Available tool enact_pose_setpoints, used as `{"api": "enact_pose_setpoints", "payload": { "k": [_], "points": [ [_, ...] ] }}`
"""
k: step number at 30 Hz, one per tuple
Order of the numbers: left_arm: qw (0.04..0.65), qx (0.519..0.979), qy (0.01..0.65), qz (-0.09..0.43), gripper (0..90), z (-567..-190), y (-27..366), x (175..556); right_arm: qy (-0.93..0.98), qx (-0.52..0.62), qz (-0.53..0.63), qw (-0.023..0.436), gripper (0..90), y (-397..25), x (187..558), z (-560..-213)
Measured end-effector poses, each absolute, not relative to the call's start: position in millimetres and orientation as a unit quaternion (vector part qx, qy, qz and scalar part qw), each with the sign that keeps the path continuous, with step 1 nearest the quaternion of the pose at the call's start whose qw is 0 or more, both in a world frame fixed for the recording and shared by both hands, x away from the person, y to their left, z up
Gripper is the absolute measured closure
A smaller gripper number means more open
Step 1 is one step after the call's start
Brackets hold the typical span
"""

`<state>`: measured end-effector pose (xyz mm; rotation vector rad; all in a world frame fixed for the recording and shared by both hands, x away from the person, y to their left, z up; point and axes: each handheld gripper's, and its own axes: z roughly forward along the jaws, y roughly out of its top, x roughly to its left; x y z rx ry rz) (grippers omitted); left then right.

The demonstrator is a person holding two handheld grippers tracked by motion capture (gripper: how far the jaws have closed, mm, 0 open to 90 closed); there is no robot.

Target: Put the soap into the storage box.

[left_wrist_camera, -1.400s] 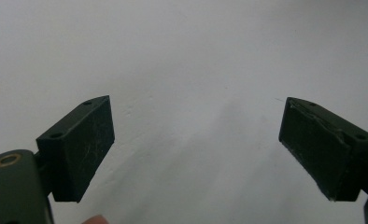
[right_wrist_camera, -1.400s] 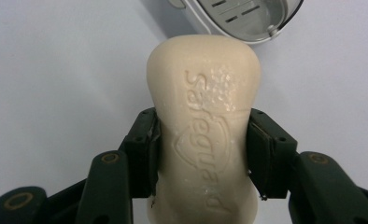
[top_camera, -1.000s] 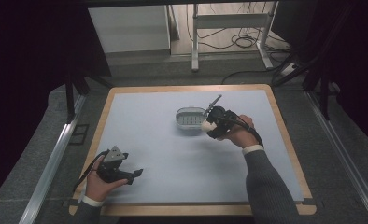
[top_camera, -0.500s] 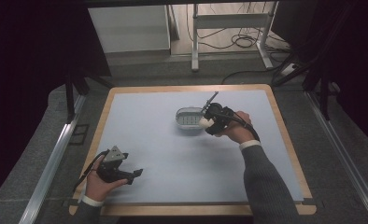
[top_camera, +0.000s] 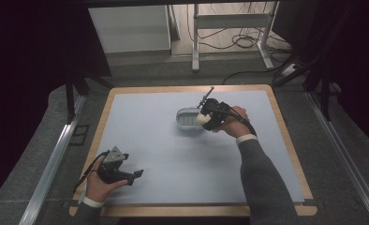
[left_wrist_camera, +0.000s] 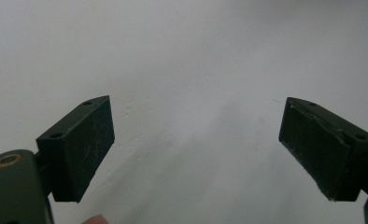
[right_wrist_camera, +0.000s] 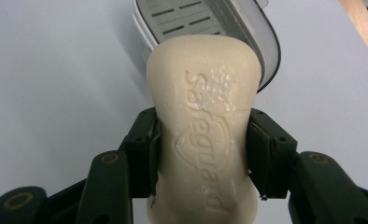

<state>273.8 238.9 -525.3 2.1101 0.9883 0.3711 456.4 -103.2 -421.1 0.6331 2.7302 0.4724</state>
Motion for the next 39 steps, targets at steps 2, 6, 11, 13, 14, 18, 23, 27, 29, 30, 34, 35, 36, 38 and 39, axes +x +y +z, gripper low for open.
{"api": "enact_pose_setpoints", "payload": {
  "k": [2, 6, 11, 13, 14, 18, 23, 27, 29, 30, 34, 35, 36, 38, 39],
  "points": [
    [0.382, 0.826, 0.388, 0.145, 10.9, -525, 239, 274, 0.951, 0.217, 0.164, 0.148, 49.5, -100, 460, -421],
    [0.381, 0.827, 0.387, 0.146, 10.9, -525, 240, 274, 0.951, 0.215, 0.168, 0.148, 49.5, -97, 464, -423],
    [0.380, 0.828, 0.386, 0.146, 10.8, -525, 239, 274, 0.952, 0.215, 0.164, 0.146, 49.5, -95, 468, -427],
    [0.380, 0.828, 0.386, 0.146, 10.9, -525, 239, 274, 0.952, 0.214, 0.164, 0.145, 49.5, -95, 469, -428],
    [0.380, 0.828, 0.386, 0.146, 10.9, -526, 239, 274, 0.952, 0.214, 0.166, 0.145, 49.5, -95, 470, -428],
    [0.379, 0.829, 0.386, 0.144, 10.8, -526, 238, 274, 0.952, 0.213, 0.166, 0.143, 49.5, -93, 474, -430],
    [0.379, 0.829, 0.386, 0.144, 10.8, -526, 238, 275, 0.951, 0.212, 0.169, 0.148, 49.5, -90, 480, -430],
    [0.378, 0.829, 0.386, 0.144, 10.8, -527, 238, 275, 0.955, 0.197, 0.164, 0.150, 49.5, -85, 485, -430],
    [0.378, 0.829, 0.386, 0.144, 10.8, -527, 238, 275, 0.955, 0.194, 0.168, 0.150, 49.4, -83, 488, -431],
    [0.378, 0.829, 0.386, 0.144, 10.8, -527, 238, 275, 0.955, 0.193, 0.168, 0.150, 49.5, -82, 489, -431],
    [0.377, 0.830, 0.385, 0.143, 10.8, -527, 238, 275, 0.957, 0.180, 0.174, 0.147, 49.4, -75, 493, -434],
    [0.376, 0.830, 0.385, 0.143, 10.8, -527, 238, 275, 0.958, 0.174, 0.173, 0.149, 49.4, -73, 494, -435],
    [0.376, 0.831, 0.385, 0.143, 10.8, -527, 238, 275, 0.958, 0.173, 0.171, 0.150, 49.4, -70, 495, -436],
    [0.376, 0.830, 0.385, 0.143, 10.7, -527, 238, 275, 0.960, 0.166, 0.170, 0.149, 49.4, -66, 497, -438],
    [0.376, 0.831, 0.385, 0.143, 10.8, -527, 238, 275, 0.960, 0.163, 0.170, 0.150, 49.4, -64, 497, -439]
  ]
}}
